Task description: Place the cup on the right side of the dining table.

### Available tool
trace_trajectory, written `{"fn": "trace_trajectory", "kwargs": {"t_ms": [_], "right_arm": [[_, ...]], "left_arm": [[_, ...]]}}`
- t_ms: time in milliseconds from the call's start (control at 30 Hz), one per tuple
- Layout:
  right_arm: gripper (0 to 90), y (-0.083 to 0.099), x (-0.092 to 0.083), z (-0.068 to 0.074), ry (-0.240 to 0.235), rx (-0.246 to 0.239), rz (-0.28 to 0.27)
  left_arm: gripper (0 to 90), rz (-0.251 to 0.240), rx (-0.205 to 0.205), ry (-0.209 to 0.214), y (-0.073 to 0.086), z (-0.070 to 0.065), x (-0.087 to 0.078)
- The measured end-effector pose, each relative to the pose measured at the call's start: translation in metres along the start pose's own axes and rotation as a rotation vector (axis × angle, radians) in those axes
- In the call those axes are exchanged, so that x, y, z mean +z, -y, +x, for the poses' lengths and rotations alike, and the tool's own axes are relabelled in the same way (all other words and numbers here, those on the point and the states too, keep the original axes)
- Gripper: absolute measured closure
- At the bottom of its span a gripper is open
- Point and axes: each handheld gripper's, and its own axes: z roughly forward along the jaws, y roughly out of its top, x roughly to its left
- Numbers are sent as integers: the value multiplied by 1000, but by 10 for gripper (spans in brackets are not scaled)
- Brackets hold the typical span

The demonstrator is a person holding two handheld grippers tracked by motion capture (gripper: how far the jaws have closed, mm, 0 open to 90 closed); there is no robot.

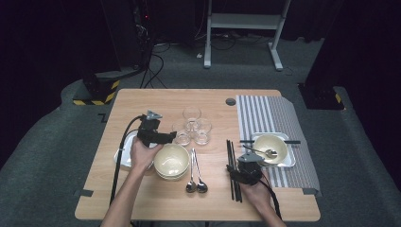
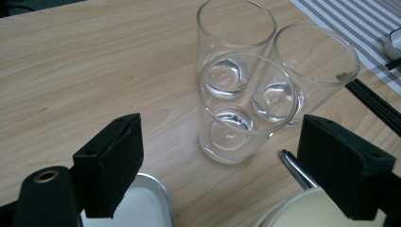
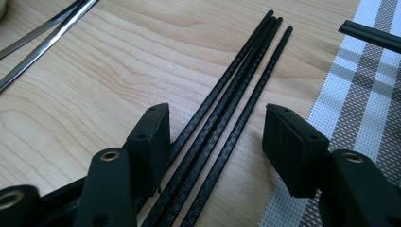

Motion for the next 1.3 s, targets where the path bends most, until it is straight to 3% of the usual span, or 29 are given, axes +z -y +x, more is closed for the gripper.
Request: {"fn": "trace_trajectory", "kwargs": {"t_ms": [467, 567, 733, 967, 1300], "right_arm": [[438, 1, -1, -2, 4, 1, 0], [441, 1, -1, -2, 4, 4, -2], [440, 1, -1, -2, 7, 1, 0], [440, 1, -1, -2, 7, 1, 0], [439, 1, -1, -2, 7, 1, 0]], "left_arm": [[143, 38, 46, 20, -16, -14, 26], [143, 54, 71, 11, -17, -17, 33], [140, 54, 56, 6, -21, -20, 40], [142, 87, 94, -13, -29, -30, 49], [137, 134, 82, -13, -28, -22, 56]]}}
